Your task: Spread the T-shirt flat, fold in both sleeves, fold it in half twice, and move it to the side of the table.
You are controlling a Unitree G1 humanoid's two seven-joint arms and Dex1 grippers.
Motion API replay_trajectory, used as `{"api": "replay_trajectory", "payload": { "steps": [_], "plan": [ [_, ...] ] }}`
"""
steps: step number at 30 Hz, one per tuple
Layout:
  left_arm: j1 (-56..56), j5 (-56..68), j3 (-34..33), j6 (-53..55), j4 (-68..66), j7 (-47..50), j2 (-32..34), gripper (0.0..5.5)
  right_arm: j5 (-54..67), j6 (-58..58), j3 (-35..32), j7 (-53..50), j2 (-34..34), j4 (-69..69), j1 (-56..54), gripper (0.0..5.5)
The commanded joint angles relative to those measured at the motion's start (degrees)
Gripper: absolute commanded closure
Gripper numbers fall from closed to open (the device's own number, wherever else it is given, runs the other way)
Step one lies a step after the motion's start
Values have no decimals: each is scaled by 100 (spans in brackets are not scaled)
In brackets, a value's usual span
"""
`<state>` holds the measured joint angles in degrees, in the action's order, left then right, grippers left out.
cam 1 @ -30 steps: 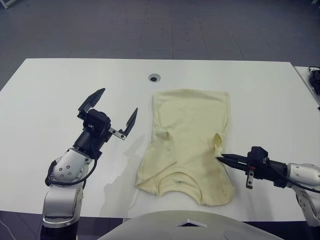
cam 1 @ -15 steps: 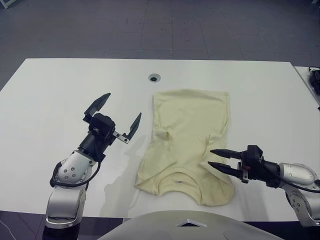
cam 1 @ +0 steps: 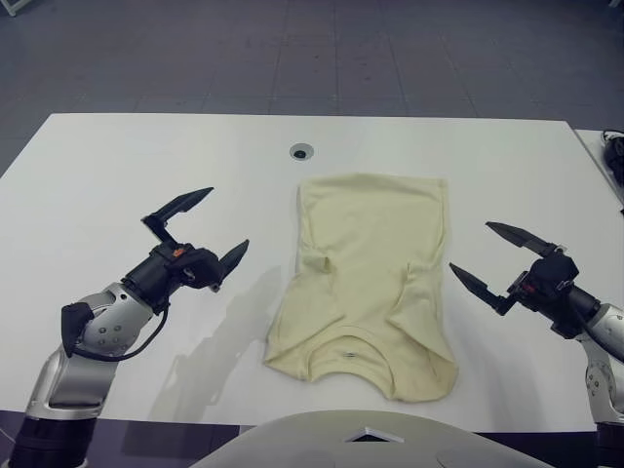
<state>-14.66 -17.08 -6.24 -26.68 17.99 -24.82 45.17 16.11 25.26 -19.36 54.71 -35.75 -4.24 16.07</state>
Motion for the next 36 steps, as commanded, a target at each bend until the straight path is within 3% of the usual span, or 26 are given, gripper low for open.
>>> {"api": "replay_trajectory", "payload": {
  "steps": [1, 5, 9, 17, 22, 25, 36],
  "plan": [
    [-489, -915, 290, -1624, -351, -295, 939, 10, -1642, 3518, -59, 110, -454, 763, 256, 15],
    [-534, -1386, 559, -2270, -408, -248, 1059, 10, -2286, 5295, 74, 122, -719, 1453, 467, 15],
    [-610, -1554, 647, -2575, -491, -217, 1090, 10, -2824, 6189, 118, 7, -932, 2023, 376, 15],
    [-642, -2140, 812, -3074, -855, 60, 1146, 10, -3761, 6653, 199, -664, -1173, 2552, 400, 15],
    [-589, -2222, 1193, -3076, -806, 30, 942, 10, -4026, 6371, 581, -1096, -1032, 2112, 388, 15],
    [-412, -2312, 1439, -3085, -889, 36, 869, 64, -4156, 6096, 760, -1314, -1006, 1822, 414, 10],
    [-280, -2282, 1632, -2965, -882, 64, 961, 275, -4522, 5828, 1077, -2048, -1378, 1846, 485, 206]
  ]
}}
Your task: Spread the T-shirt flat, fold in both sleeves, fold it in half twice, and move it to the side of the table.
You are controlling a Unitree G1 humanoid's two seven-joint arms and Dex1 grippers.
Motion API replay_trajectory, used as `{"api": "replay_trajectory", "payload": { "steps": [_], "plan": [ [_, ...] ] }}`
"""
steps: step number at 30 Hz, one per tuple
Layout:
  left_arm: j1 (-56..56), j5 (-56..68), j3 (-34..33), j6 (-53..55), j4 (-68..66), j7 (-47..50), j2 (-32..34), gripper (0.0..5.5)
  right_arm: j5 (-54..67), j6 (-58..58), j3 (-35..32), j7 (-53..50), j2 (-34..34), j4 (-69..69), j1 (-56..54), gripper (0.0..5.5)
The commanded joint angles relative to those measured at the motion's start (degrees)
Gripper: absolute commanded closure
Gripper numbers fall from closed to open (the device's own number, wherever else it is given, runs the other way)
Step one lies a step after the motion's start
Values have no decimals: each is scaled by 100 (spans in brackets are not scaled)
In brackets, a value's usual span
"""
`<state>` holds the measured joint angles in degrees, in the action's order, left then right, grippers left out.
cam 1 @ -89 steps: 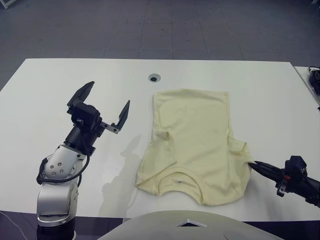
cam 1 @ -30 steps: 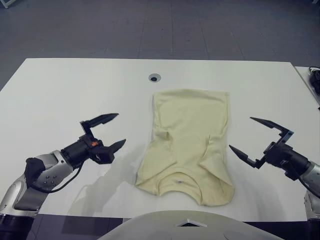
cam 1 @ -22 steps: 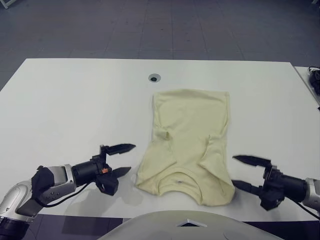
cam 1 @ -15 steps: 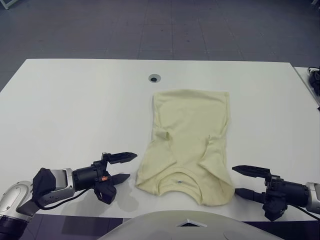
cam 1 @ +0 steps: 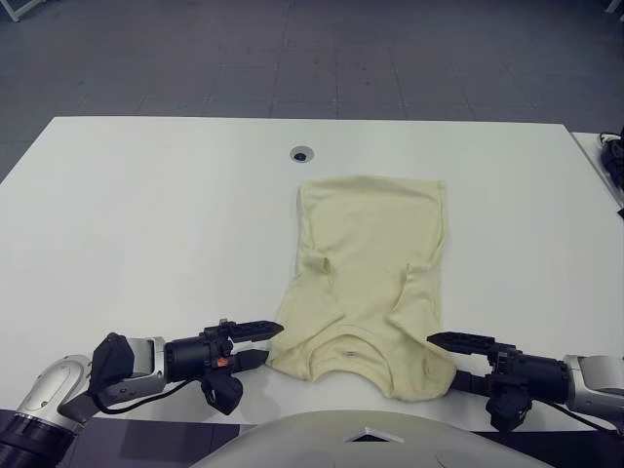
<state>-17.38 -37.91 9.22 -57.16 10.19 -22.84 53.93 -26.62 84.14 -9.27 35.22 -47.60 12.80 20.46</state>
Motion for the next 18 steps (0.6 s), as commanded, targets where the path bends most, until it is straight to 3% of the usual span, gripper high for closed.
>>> {"api": "replay_trajectory", "payload": {
  "steps": [1, 14, 18],
  "plan": [
    [-6, -201, 92, 92, -101, -130, 86, 293, -264, -74, 83, -166, -216, 170, 41, 222],
    [-60, -280, 239, 210, -64, -133, 47, 527, -576, -164, 298, -859, -423, 503, -26, 446],
    [-111, -91, 312, 438, 68, -272, -3, 550, -645, -223, 412, -1013, -457, 529, 1, 513]
  ]
}}
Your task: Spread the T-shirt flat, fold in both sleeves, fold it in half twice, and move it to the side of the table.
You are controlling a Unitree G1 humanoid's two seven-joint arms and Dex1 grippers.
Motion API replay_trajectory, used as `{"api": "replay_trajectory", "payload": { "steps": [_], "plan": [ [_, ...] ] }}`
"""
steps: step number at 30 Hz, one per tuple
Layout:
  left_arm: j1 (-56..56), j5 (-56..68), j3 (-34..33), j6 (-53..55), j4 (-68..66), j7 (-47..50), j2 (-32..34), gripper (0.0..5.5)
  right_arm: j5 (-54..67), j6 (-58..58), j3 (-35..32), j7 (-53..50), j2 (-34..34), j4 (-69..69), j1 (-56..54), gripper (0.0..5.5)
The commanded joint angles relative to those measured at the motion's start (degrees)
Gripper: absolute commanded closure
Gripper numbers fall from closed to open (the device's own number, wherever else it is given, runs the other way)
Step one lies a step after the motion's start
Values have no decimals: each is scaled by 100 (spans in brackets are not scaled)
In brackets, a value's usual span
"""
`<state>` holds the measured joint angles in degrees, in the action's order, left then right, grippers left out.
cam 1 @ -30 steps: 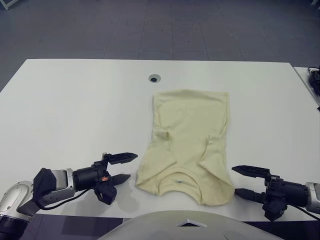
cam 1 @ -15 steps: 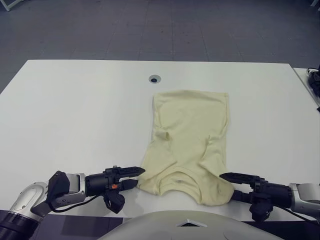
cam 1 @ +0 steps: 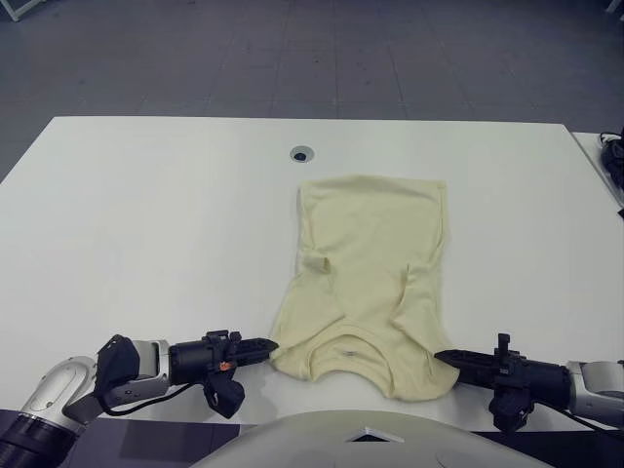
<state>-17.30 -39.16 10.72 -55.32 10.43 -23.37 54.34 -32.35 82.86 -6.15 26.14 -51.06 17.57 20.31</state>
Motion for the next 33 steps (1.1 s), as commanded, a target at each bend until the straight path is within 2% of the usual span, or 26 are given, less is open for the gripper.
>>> {"api": "replay_trajectory", "payload": {
  "steps": [1, 2, 7, 8, 11, 13, 16, 20, 23, 30, 33],
  "plan": [
    [-142, 153, 186, 364, 68, -299, -41, 550, 58, -192, 194, -119, -136, 45, 48, 530],
    [-199, 387, 204, 530, 106, -414, -24, 550, 169, -290, 296, -114, -179, 18, 80, 547],
    [-401, 1391, 208, 1292, 383, -1025, 187, 550, 1037, -941, 903, 38, -500, -151, 286, 549],
    [-444, 1566, 177, 1431, 428, -1146, 245, 550, 1477, -1290, 1087, 185, -603, -236, 386, 549],
    [-757, 2500, -9, 2109, 732, -1624, 498, 550, 3796, -2959, 1716, 1156, -1233, -1153, 991, 549],
    [-1019, 3141, -226, 2562, 1078, -1926, 730, 550, 5010, -3905, 1782, 1765, -1760, -1881, 1374, 549],
    [-1190, 3932, -676, 3004, 1412, -2236, 1006, 550, 6295, -4857, 1457, 2360, -2274, -2620, 1708, 549],
    [-1619, 4711, -1397, 3564, 1926, -2649, 1236, 550, 6935, -5465, 905, 2717, -2369, -3080, 1809, 549],
    [-2265, 5411, -2146, 4001, 2454, -3095, 1224, 550, 7499, -6114, 326, 3178, -2423, -3623, 2276, 549],
    [-3295, 6183, -3641, 4522, 3452, -4026, 781, 550, 8224, -7427, -1053, 3987, -1881, -4478, 3088, 549],
    [-3531, 6388, -4020, 4673, 3559, -4462, 621, 550, 8490, -7847, -1513, 4226, -1500, -4763, 3216, 549]
  ]
}}
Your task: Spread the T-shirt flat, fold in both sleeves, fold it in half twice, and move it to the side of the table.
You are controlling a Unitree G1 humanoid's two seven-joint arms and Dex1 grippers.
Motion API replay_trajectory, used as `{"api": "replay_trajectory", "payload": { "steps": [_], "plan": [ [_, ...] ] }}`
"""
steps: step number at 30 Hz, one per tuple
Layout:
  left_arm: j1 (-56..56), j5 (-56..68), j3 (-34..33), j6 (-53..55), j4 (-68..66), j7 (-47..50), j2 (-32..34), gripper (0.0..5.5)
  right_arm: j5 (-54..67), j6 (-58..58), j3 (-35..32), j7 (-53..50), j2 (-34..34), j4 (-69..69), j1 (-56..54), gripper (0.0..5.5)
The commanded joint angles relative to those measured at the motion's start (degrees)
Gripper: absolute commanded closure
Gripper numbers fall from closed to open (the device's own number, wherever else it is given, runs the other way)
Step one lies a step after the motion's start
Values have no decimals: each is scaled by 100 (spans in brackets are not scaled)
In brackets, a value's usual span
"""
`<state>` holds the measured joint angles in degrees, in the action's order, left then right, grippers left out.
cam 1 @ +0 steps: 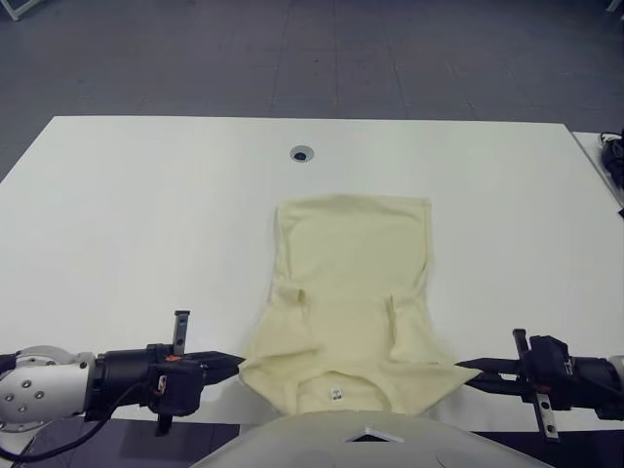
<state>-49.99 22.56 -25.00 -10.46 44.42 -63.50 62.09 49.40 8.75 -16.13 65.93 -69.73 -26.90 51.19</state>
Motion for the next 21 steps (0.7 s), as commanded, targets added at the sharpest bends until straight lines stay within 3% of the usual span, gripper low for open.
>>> {"api": "replay_trajectory", "payload": {
  "steps": [1, 8, 11, 16, 21],
  "plan": [
    [-317, 280, -544, 234, 183, -565, -222, 550, 394, -584, -644, 321, 473, -418, 138, 549],
    [-351, 947, -1149, 824, -46, -1474, -301, 550, 412, -1452, -1309, 783, 983, -868, 226, 549],
    [197, 1213, -1059, 1129, -159, -1486, -123, 550, 228, -1649, -1236, 682, 1025, -733, -365, 549],
    [2934, 872, 342, 1667, -952, -420, 249, 550, -606, -1709, -471, -40, 1055, 111, -2569, 549],
    [4789, 693, 1472, 2083, -1704, -296, 35, 550, -1076, -1890, 396, -61, 1177, 809, -4251, 549]
  ]
}}
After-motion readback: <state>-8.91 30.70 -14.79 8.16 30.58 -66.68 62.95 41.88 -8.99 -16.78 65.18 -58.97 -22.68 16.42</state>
